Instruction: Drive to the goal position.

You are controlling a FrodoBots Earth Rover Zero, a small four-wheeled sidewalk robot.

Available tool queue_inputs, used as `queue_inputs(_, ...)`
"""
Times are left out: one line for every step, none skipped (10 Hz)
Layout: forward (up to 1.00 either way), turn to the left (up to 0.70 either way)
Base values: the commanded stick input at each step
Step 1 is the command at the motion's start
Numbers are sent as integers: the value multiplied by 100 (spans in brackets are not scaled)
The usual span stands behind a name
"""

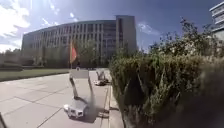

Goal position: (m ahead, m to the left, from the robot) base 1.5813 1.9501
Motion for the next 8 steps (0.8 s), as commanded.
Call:
queue_inputs(33,4)
queue_inputs(33,4)
queue_inputs(32,4)
queue_inputs(32,4)
queue_inputs(33,4)
queue_inputs(33,4)
queue_inputs(33,4)
queue_inputs(33,4)
